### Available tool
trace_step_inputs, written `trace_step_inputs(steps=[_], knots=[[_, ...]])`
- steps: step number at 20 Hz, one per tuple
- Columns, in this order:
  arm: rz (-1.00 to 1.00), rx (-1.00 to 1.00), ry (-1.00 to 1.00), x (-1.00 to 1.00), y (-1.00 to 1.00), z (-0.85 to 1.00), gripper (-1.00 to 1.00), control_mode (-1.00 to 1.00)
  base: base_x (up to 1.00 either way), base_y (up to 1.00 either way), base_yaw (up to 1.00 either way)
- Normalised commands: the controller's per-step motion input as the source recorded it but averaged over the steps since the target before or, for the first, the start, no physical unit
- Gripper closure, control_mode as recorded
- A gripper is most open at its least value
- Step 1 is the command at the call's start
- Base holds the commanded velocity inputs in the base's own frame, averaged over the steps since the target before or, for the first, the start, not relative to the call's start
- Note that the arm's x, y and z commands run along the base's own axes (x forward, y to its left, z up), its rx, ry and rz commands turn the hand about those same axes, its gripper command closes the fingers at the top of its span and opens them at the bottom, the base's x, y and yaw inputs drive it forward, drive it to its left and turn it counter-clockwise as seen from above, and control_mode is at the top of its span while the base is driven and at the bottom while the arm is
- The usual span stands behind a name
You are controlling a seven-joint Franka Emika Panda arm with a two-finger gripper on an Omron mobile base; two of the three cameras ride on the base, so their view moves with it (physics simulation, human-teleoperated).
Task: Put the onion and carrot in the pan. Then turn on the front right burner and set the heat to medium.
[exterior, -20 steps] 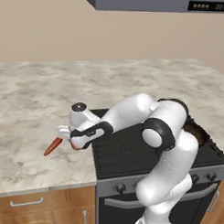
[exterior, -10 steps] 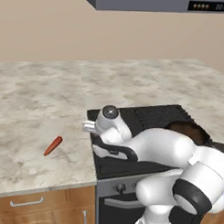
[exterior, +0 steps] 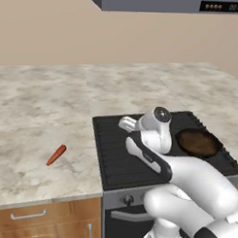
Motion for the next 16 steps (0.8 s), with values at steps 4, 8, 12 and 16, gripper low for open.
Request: trace_step_inputs(steps=[4,8,12,16], knots=[[-0.28,0.01,0.08,-0.09,-0.98,0.04,1.0,-1.0,0.0,0.0,0.0],[-0.3,0.0,0.12,0.0,-0.86,0.0,1.0,-1.0,0.0,0.0,0.0],[-0.27,0.0,0.15,0.01,-0.75,0.0,1.0,-1.0,0.0,0.0,0.0],[-0.17,0.03,0.14,0.08,-0.8,0.0,1.0,-1.0,0.0,0.0,0.0]])
